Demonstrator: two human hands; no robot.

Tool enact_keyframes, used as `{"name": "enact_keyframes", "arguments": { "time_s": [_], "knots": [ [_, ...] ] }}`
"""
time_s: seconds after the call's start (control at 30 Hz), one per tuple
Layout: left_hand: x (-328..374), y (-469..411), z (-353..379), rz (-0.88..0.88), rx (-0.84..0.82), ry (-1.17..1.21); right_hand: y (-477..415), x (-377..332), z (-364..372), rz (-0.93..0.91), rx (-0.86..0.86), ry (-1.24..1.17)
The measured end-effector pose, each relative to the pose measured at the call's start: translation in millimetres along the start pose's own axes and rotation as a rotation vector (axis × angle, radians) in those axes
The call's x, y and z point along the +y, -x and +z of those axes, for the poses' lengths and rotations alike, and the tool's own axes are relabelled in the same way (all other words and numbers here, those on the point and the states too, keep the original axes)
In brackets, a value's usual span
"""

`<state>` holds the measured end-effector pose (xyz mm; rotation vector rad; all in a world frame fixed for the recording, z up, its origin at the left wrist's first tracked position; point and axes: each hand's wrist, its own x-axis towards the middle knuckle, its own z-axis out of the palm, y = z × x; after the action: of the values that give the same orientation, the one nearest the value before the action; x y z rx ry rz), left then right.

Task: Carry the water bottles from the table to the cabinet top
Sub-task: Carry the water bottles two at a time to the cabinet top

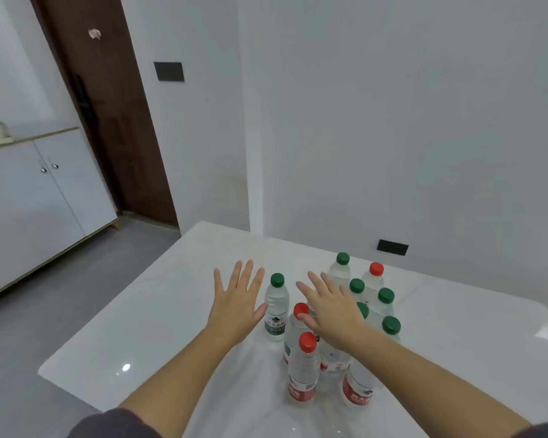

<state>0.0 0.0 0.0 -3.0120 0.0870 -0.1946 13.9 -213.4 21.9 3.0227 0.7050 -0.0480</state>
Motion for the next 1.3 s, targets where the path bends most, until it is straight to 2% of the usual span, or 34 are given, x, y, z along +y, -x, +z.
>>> {"name": "enact_keyframes", "arguments": {
  "time_s": [0.07,0.13,0.37,0.57,0.7,0.8,1.1,1.3],
  "knots": [
    [3,-4,3,0.025,-0.084,-0.04,-6,-1,5,-0.022,0.019,0.027],
    [2,-12,8,0.039,-0.086,-0.046,-13,-1,11,-0.054,0.027,0.06],
    [14,-49,8,0.147,-0.124,-0.039,-28,-3,18,-0.085,-0.113,0.05],
    [24,-72,14,0.218,-0.201,0.061,-38,-2,17,-0.129,-0.211,0.06],
    [27,-76,14,0.163,-0.195,0.125,-43,-1,16,-0.133,-0.221,-0.01],
    [25,-69,13,0.069,-0.184,0.213,-44,-2,18,-0.084,-0.207,-0.161],
    [-34,-5,-3,-0.2,-0.058,0.461,-71,-49,0,-0.003,-0.072,-0.329],
    [-73,45,9,-0.287,-0.093,0.369,-73,-89,14,0.076,-0.063,-0.437]
  ]
}}
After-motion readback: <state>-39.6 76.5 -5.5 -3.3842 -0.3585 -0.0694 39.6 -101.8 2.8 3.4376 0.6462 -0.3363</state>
